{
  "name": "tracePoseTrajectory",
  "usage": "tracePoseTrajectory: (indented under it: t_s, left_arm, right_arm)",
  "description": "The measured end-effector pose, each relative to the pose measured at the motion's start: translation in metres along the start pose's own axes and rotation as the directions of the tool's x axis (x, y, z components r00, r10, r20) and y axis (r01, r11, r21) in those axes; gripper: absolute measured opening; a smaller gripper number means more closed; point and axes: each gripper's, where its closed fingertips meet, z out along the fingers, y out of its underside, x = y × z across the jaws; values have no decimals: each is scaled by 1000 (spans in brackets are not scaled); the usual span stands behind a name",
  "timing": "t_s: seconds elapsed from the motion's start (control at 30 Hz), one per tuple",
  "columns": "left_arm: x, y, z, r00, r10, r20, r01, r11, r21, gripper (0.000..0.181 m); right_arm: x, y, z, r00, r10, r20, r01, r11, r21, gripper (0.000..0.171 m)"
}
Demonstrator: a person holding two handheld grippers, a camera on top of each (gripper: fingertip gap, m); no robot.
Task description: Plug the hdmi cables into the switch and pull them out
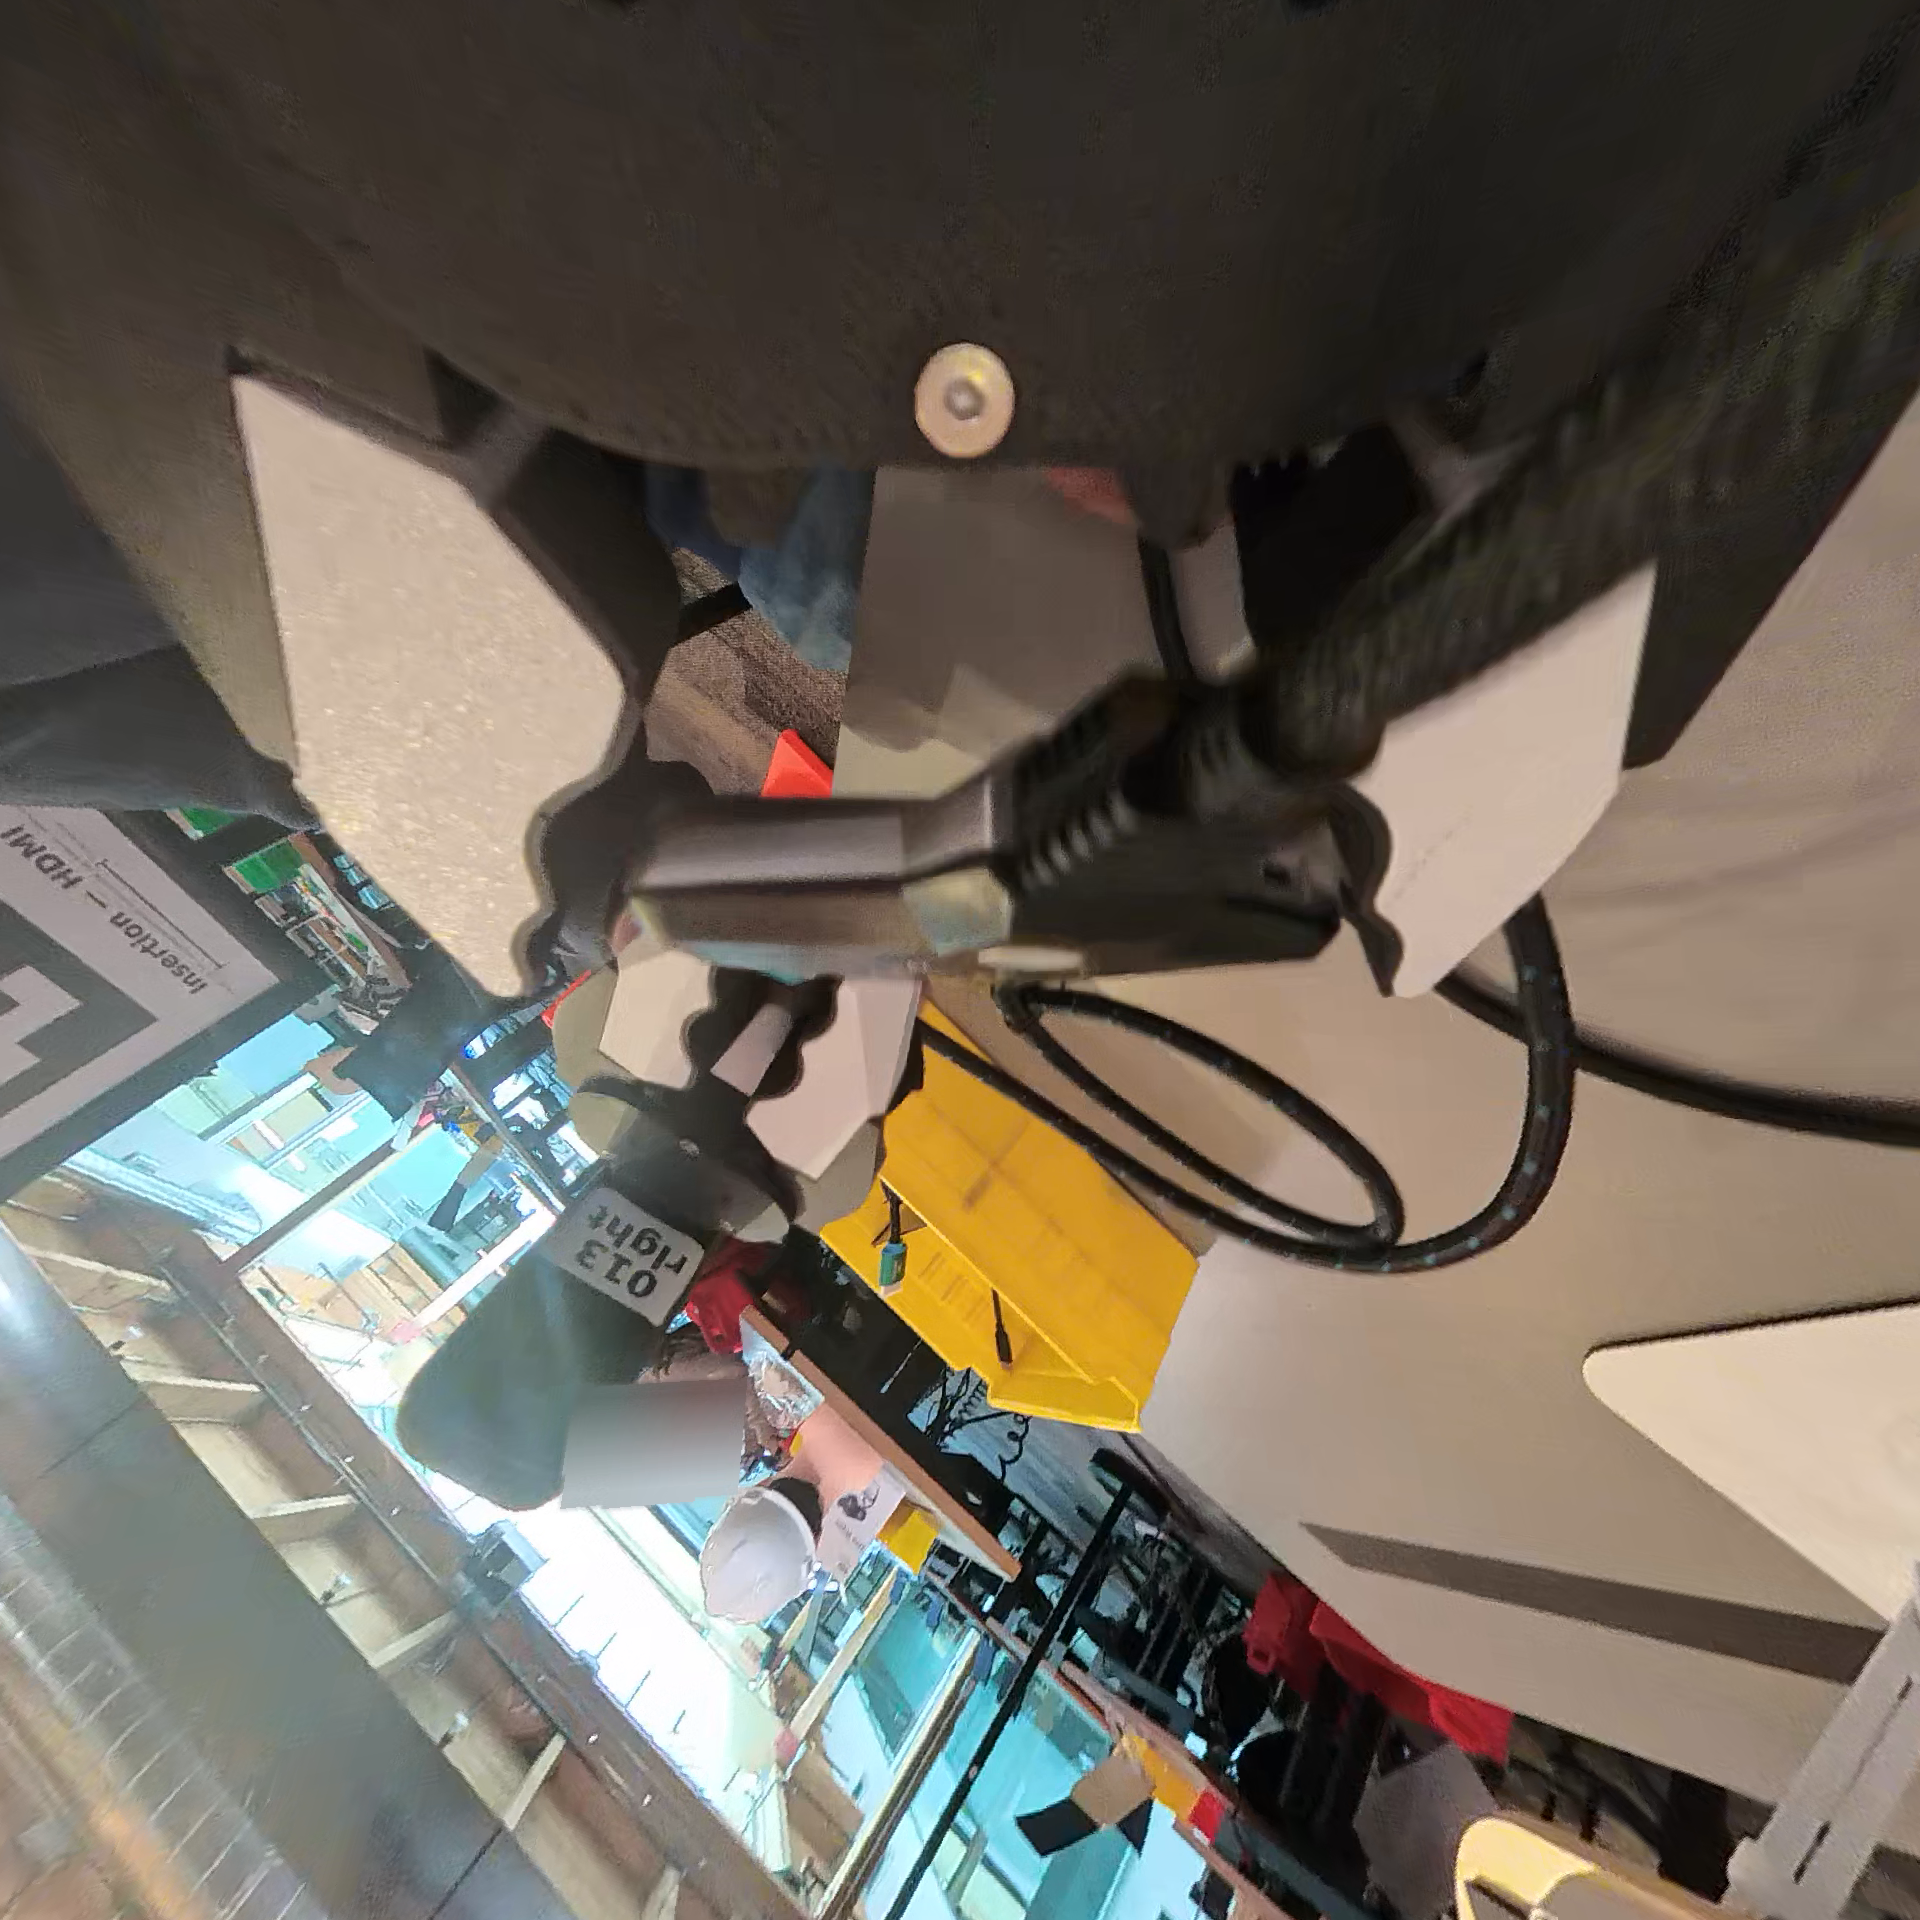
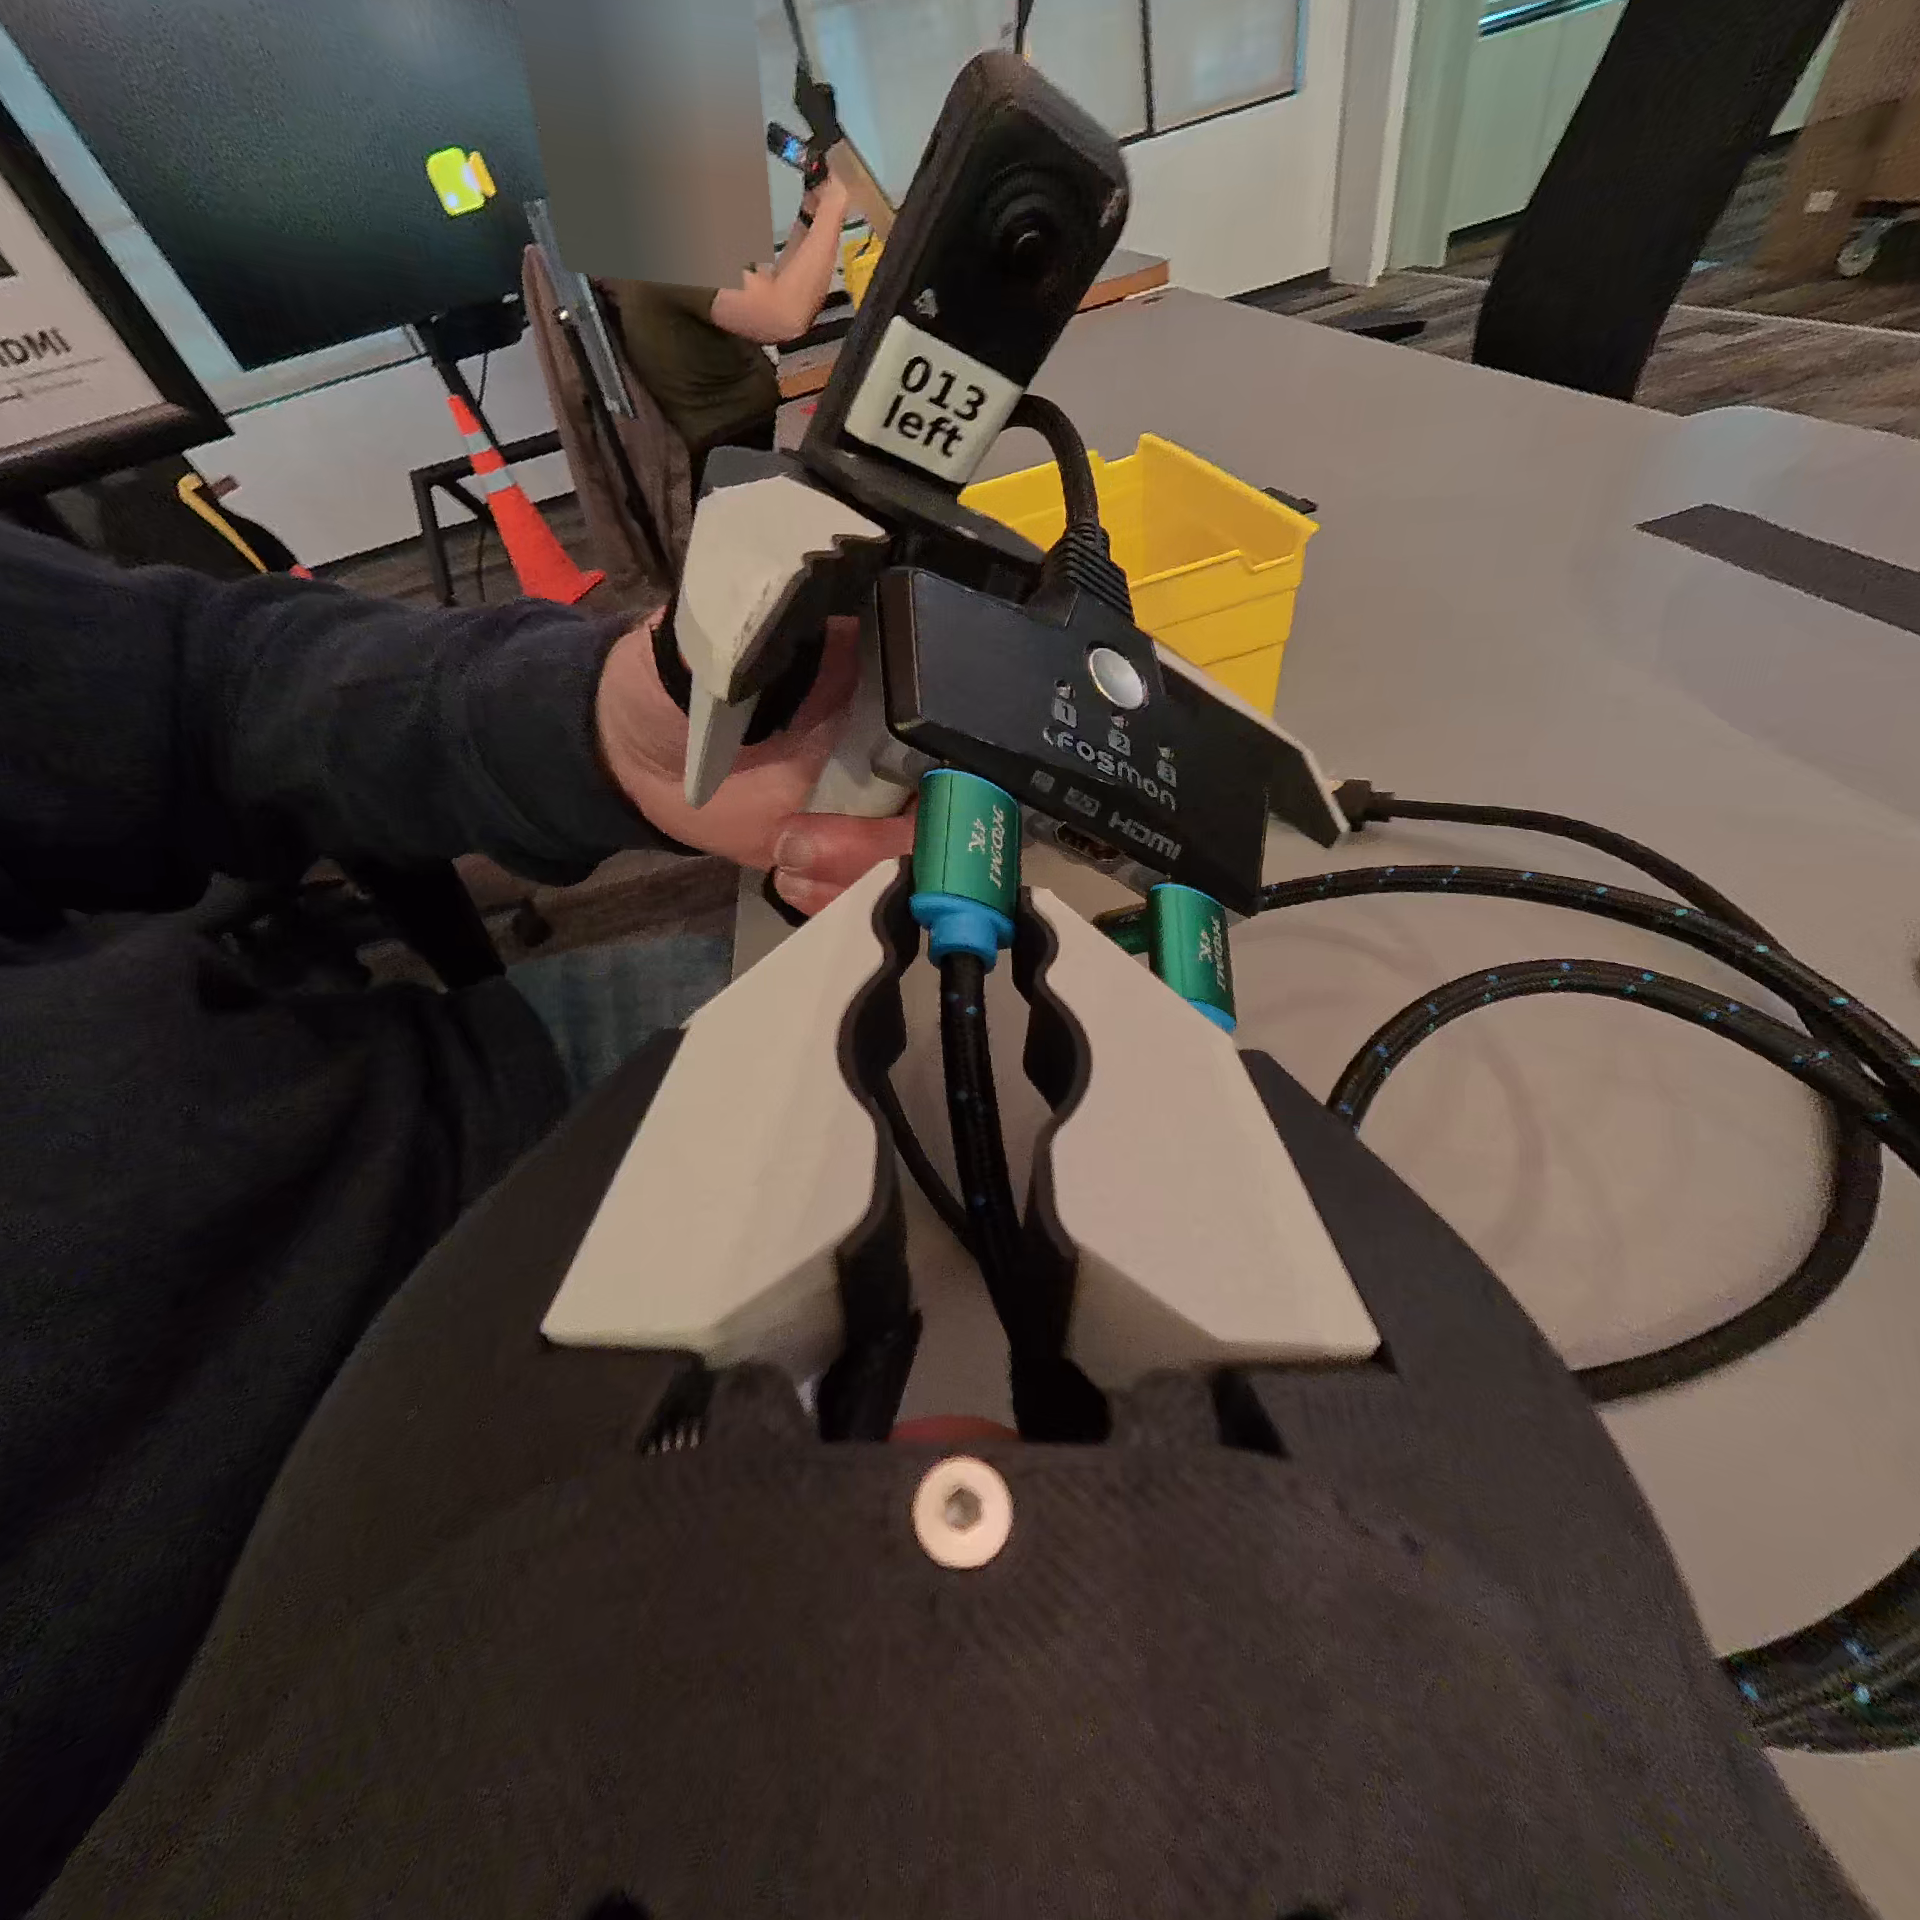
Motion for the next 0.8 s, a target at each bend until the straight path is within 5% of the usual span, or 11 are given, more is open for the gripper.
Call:
tracePoseTrajectory:
  t_s: [0.37, 0.5, 0.67, 0.8]
  left_arm:
    - [-5, 0, 2, 999, 26, 21, -26, 999, 19, 129]
    - [-7, -4, -2, 998, 49, 42, -52, 997, 54, 129]
    - [-3, -16, -8, 995, 79, 53, -84, 992, 96, 129]
    - [-6, -22, -13, 996, 70, 59, -77, 990, 120, 128]
  right_arm:
    - [1, -7, 1, 1000, 26, -11, -26, 999, 37, 17]
    - [5, -29, -12, 993, 115, -16, -112, 986, 123, 40]
    - [-6, -54, -33, 998, 53, -35, -46, 980, 192, 38]
    - [-46, -49, -39, 991, 8, 133, -25, 992, 124, 13]
